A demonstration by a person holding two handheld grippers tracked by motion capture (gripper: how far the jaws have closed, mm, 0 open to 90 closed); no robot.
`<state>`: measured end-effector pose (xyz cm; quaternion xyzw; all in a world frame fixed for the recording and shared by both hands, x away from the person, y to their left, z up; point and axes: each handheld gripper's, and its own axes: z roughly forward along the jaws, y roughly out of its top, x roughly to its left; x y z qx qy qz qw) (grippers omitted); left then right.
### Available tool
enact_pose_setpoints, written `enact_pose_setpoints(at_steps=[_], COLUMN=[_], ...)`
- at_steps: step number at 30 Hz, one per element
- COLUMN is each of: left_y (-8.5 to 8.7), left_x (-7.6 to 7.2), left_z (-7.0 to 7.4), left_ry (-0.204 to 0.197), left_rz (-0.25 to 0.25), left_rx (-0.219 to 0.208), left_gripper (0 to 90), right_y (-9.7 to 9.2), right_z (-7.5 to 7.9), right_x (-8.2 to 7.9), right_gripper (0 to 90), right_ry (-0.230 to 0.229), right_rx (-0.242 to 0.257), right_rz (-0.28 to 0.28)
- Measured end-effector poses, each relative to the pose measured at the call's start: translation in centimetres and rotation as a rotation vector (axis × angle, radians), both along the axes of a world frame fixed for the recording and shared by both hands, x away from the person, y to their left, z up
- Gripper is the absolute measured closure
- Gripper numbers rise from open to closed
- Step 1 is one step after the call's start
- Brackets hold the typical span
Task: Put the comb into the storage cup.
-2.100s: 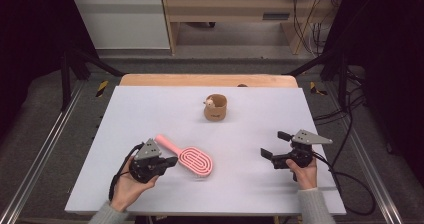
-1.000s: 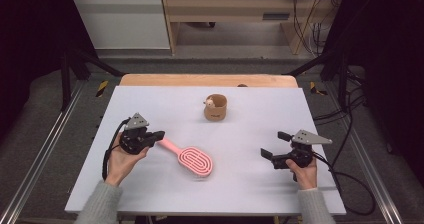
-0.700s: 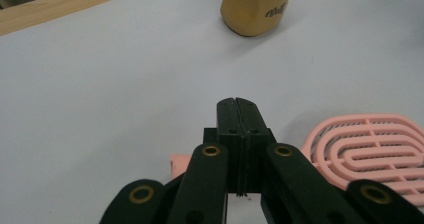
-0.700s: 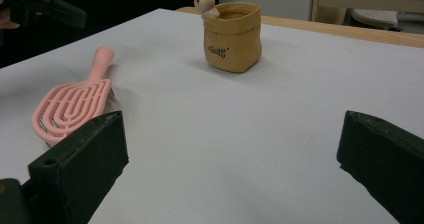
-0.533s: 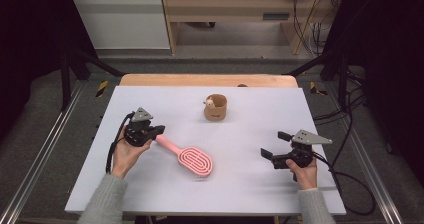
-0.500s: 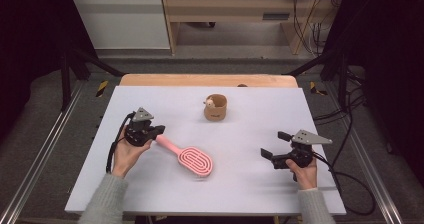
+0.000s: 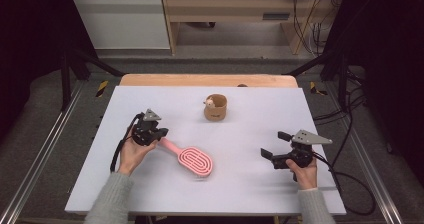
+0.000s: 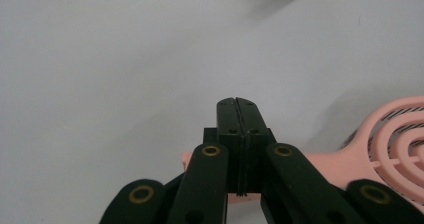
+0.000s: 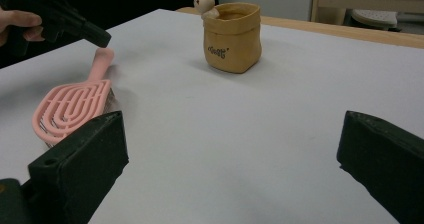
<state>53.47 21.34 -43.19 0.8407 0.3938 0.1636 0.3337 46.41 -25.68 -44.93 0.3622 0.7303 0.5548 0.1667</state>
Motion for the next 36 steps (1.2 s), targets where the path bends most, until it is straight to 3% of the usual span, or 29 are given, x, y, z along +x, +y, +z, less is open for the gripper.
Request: enact_pose_setpoints(at_steps=[20,36], left_y=[0.1,0.5], left_x=[0.3,-1.3], left_z=[-1.2,-1.6], left_ry=[0.042,0.05], left_rz=[0.001,-0.03], left_rx=[0.031,0.041], left_gripper=[89.6,89.6], right_y=[0.0,0.0], right_z=[0.0,0.0], right_x=[0.0,0.0], right_gripper=[0.4,0.4], right_ry=[0.001,0.002], right_rx=[-0.002,-0.002], right_rz=[0.001,0.001])
